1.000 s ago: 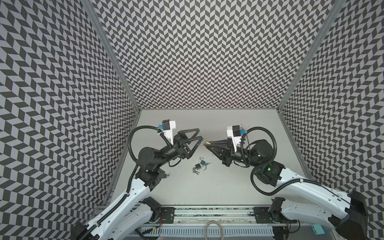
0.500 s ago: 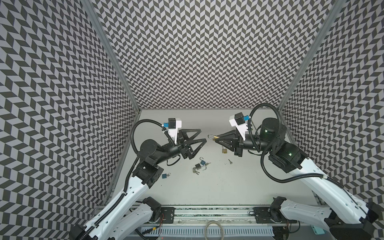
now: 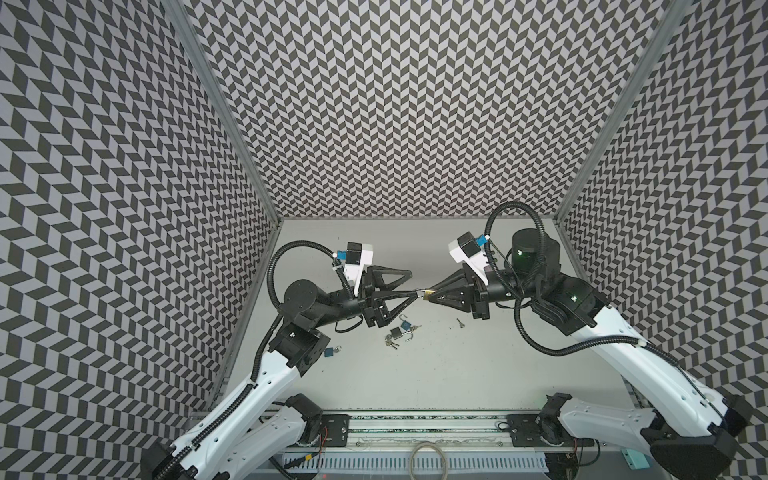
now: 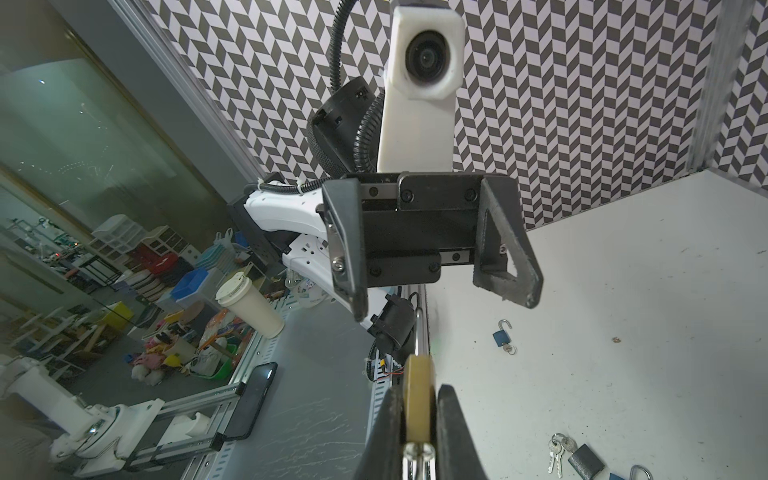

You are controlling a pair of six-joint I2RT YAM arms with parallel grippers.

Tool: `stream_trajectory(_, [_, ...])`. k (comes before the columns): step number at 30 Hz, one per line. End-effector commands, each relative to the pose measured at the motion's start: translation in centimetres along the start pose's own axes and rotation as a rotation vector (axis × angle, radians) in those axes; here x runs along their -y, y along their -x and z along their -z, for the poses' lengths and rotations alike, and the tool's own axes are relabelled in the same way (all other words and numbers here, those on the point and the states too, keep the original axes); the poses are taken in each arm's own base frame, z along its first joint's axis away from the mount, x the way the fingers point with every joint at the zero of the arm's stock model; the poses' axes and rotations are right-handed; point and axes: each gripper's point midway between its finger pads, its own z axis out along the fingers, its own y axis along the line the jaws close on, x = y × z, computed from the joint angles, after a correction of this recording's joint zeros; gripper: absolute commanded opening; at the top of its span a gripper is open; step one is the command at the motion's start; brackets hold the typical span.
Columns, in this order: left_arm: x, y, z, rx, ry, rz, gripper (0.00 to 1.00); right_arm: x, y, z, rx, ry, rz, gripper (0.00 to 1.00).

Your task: Lock with the key

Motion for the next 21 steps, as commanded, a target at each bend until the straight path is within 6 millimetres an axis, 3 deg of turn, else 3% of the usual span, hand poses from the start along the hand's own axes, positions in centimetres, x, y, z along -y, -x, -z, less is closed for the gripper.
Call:
stream_trajectory(1, [1.1,0.1,-0.2,-0.003,-0.051,-0.034,0.61,-1.6,1.7,0.6,0.046,0.047,0.067,0.00])
stream_trajectory(4, [1.4,-0.1,-0.3,-0.012,-0.064,-0.035,0.48,-1.6,1.9,0.6,0.052,0.048,0.071,0.00])
stream_trajectory(8, [1.9,-0.2,-0.3,-0.021,-0.081,-0.042,0.45,-1.6,2.0,0.6,0.056,0.039,0.070,0.00])
stream_trajectory(12, [2.1,-0.3,-0.4,-0.027,-0.091,-0.046,0.33,-1.6,2.1,0.7,0.060,0.038,0.073,0.00])
stream_trajectory(21, [2.1,-0.1,-0.3,-0.022,-0.079,-0.056,0.23,-1.2,2.1,0.8,0.060,0.005,0.079,0.00])
